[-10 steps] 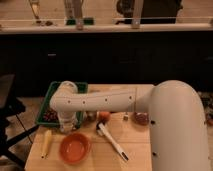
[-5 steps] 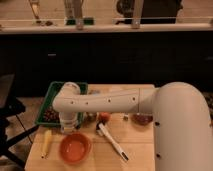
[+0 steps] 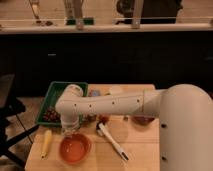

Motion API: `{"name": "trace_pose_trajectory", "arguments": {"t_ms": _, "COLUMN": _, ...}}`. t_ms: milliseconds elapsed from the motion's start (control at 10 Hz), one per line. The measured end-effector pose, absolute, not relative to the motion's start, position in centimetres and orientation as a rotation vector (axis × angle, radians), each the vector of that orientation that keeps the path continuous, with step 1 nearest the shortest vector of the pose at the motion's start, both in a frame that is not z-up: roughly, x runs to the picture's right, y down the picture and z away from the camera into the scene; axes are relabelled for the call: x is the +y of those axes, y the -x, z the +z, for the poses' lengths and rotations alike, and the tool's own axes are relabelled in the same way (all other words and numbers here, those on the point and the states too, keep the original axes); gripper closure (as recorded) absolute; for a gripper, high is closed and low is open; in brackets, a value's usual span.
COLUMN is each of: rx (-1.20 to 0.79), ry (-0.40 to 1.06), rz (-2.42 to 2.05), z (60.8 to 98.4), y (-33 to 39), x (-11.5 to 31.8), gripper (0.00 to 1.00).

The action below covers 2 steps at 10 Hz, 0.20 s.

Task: Place towel in red bowl

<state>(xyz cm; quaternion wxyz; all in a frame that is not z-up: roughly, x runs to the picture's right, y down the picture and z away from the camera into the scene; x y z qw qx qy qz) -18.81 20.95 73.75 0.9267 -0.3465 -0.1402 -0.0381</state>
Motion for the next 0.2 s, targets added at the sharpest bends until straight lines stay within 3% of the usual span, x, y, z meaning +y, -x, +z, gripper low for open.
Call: {"name": "trace_pose_trajectory", "arguments": {"t_ms": 200, "rx": -0.304, "ry": 0.715, "rz": -0.064, "z": 73.42, "y": 18.57, "x": 21.27, "gripper": 0.97}}
